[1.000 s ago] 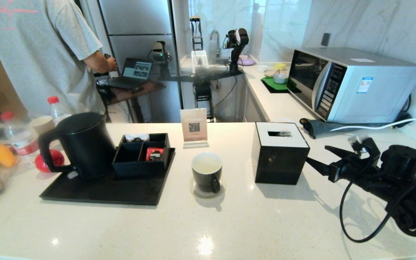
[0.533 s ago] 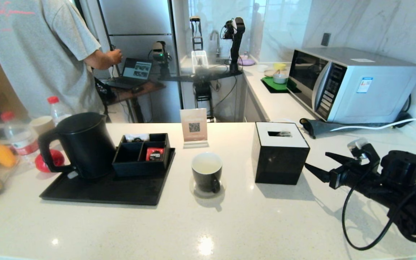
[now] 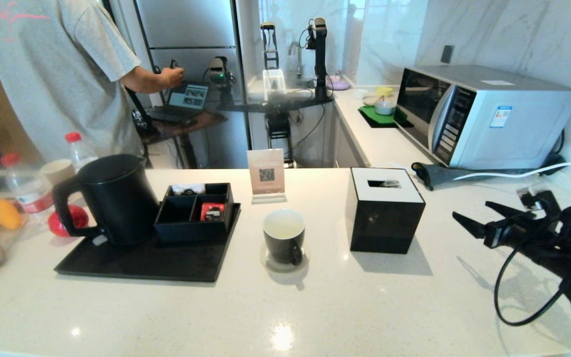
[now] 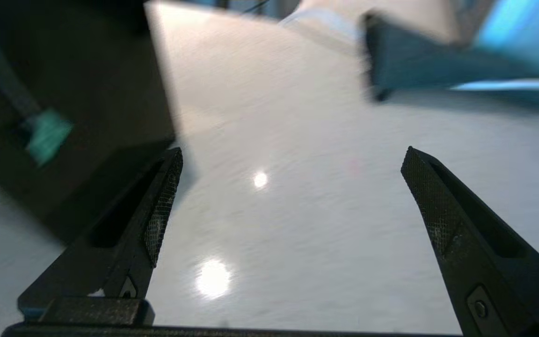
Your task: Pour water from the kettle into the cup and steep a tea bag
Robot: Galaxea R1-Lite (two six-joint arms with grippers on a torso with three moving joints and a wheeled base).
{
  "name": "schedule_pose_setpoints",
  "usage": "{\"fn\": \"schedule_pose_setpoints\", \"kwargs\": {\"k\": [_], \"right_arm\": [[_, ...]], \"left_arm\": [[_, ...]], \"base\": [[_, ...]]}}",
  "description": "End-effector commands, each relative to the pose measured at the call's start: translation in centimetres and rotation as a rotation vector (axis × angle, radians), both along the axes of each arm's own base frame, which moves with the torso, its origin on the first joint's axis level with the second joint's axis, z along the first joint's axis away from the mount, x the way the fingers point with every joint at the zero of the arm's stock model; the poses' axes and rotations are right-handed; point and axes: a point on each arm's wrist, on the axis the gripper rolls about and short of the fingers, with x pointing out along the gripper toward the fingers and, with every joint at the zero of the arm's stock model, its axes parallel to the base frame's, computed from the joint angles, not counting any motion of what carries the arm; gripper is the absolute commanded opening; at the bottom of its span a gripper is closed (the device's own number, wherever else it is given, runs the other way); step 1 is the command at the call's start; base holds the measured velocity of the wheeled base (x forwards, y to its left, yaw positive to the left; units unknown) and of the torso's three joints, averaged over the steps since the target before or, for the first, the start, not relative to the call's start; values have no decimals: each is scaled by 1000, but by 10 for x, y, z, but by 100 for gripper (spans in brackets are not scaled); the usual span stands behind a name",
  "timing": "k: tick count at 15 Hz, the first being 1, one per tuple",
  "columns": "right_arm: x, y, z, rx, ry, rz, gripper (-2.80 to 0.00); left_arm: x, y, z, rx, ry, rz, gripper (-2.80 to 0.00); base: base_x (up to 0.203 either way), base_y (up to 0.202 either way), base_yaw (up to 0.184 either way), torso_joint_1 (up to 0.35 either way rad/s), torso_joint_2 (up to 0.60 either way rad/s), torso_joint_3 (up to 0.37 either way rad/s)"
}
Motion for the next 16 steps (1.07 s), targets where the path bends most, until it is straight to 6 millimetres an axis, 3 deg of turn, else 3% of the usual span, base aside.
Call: {"fn": "schedule_pose_setpoints", "kwargs": {"k": [1, 2, 3, 6, 9, 13, 16], "right_arm": [[0, -26, 34, -13, -139, -70, 0], [-1, -27, 46, -7, -167, -74, 0], [-2, -27, 58, -7, -186, -73, -280], [2, -15, 100, 0, -196, -34, -280], [8, 9, 146, 51, -75, 28, -280], [1, 76, 229, 465, 129, 82, -280], [-12, 126, 269, 803, 313, 103, -280]], "left_arm": [[0, 0, 0, 0, 0, -1, -280], [0, 0, 0, 0, 0, 1, -280], [0, 0, 0, 0, 0, -1, -280], [0, 0, 0, 0, 0, -1, -280], [0, 0, 0, 0, 0, -1, -280], [0, 0, 0, 0, 0, -1, -280], [0, 0, 0, 0, 0, -1, -280]], "base": [[0, 0, 0, 0, 0, 0], [0, 0, 0, 0, 0, 0], [0, 0, 0, 0, 0, 0], [0, 0, 0, 0, 0, 0], [0, 0, 0, 0, 0, 0], [0, 0, 0, 0, 0, 0], [0, 0, 0, 0, 0, 0]]}}
